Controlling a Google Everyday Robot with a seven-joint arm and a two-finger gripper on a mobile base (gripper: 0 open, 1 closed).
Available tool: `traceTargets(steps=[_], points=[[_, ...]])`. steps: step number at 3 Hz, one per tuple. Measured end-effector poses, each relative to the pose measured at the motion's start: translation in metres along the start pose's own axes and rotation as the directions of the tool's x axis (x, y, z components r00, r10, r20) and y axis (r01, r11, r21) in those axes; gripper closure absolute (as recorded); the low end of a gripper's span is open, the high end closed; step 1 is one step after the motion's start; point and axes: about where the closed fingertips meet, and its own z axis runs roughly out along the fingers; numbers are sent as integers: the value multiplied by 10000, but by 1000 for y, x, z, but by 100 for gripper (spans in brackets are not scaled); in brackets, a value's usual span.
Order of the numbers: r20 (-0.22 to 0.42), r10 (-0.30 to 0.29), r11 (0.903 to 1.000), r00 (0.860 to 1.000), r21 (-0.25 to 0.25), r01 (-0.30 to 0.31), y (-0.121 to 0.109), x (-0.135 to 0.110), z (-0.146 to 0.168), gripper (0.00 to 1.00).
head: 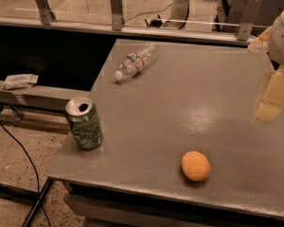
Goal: Pick orange
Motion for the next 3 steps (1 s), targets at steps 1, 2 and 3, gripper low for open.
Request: traceTargets(steps=[1,2,3], points=[[1,0,10000,10000,2,0,0,0,0,0],[-323,-188,9997,9993,120,192,18,-2,11,0],[-461,-881,9953,9950,-456,860,58,-14,41,0]])
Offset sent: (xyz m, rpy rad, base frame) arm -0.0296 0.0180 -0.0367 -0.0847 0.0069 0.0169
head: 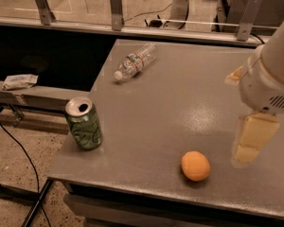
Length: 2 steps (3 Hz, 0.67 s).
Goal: Pick orange
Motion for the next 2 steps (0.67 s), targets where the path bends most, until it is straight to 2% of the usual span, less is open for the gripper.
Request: traceTargets(steps=[1,2], points=[[215,-594,9946,9980,-838,610,27,-17,29,0],[792,-1022,9819,9916,-1517,1133,48,-30,47,0]])
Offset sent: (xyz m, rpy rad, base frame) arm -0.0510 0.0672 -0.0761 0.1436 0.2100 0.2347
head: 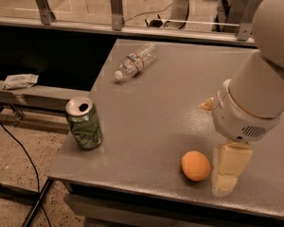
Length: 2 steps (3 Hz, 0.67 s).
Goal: Pick orange
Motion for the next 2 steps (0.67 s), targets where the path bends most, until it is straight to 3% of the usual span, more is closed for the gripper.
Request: traceTargets(steps=[1,2], points=[[558,-454,9972,9974,-562,486,20,-14,22,0],[712,-604,9949,9956,-765,658,28,-19,36,0]])
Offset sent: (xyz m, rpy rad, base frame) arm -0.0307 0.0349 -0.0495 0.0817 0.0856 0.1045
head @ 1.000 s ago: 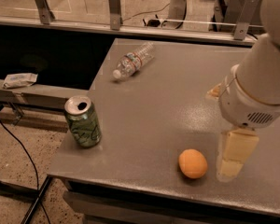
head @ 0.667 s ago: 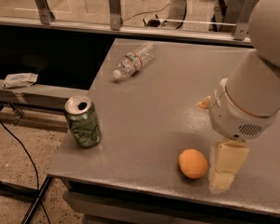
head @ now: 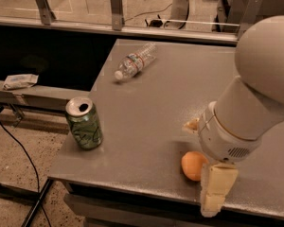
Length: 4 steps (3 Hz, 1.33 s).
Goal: Pick orange
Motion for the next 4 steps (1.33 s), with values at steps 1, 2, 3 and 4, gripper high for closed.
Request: traceTargets(steps=[1,2,3,4], points=[[-13,-35,9997,10000,233,36,-1,0,7,0],[-13,-49,9996,10000,279,49,-2,0,8,13],[-17,-64,9996,10000,284,64,-2,-1,8,36],[-20,-79,9996,10000,287,79,-2,-2,8,60]])
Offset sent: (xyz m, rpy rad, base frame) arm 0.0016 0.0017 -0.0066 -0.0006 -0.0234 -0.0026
